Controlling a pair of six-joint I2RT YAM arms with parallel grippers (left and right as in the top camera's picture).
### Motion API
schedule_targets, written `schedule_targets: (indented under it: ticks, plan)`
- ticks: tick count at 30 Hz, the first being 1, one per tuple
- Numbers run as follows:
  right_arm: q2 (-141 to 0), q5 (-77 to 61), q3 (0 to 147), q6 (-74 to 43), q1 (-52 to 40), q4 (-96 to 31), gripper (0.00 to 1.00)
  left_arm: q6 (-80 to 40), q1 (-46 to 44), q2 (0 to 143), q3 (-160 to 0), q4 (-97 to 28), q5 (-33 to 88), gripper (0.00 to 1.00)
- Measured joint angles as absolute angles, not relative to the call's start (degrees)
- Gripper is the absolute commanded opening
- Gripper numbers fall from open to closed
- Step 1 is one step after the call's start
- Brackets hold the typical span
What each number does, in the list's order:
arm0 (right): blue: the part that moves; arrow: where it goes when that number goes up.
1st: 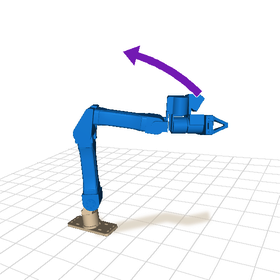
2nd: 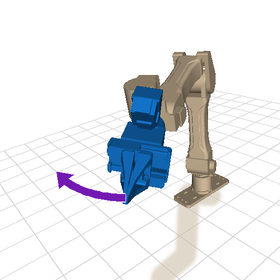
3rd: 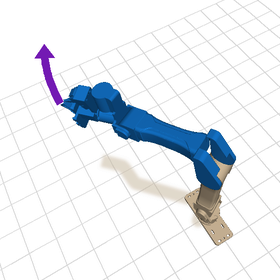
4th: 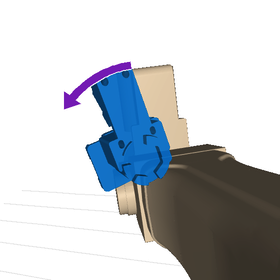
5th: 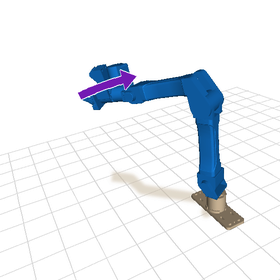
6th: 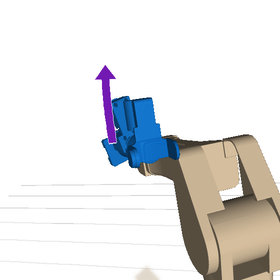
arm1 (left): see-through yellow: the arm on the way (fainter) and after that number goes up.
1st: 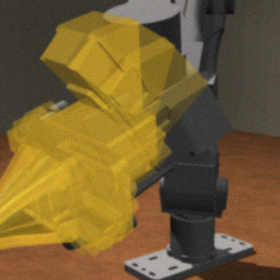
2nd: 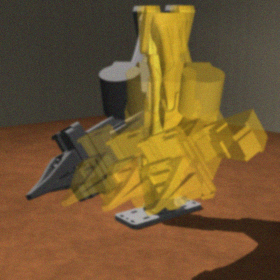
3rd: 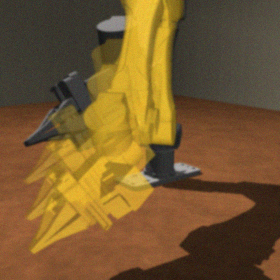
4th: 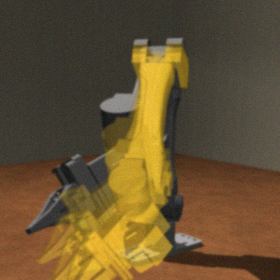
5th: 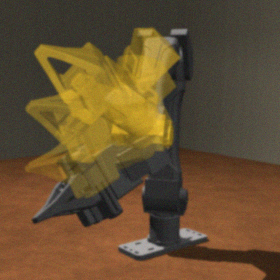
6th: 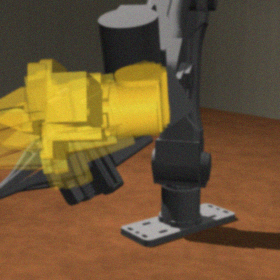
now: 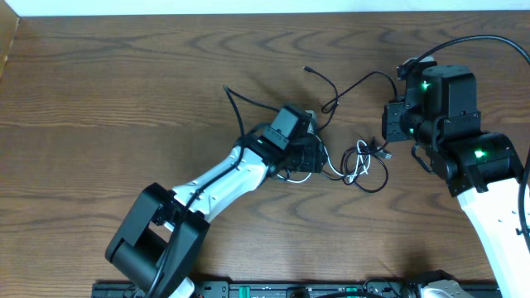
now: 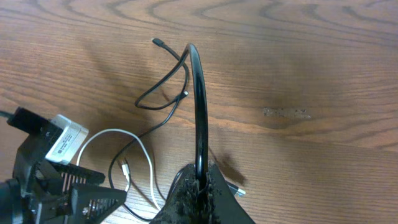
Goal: Untangle cables
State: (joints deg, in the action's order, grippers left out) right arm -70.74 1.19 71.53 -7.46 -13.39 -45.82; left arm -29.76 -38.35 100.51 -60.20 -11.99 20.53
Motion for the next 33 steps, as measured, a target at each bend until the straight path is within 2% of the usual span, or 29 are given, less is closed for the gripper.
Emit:
schedule_targets:
  ticks: [6,16,31,32,33]
  plan:
    - [-70.7,1.3,71.5,-7.5,-13.4,-45.8,0.01,-36.1,-42.3,100.5,-60.2,-13.6,13.6,0.59]
    - [-70.7,1.3,71.5,-7.5,-13.4,-46.0,0.01,-38.9,-44.1,100.5,-60.2,-17.7,4.1,0.59]
    - [-70.7,1.3,71.5,-7.5,-13.4,-46.3,0.01,-43.5,-44.1,103.9,-60.2,-16.2,2.2,0.59]
    - [-70.7,1.3,71.5,-7.5,-13.4,-46.3,0.01,-43.7,-44.1,104.1,-60.2,-16.0,2.2,0.59]
    - [-70.7,1.3,71.5,-7.5,-13.4,-46.5,0.01,-43.9,-44.1,104.3,-60.2,-15.8,2.2,0.54]
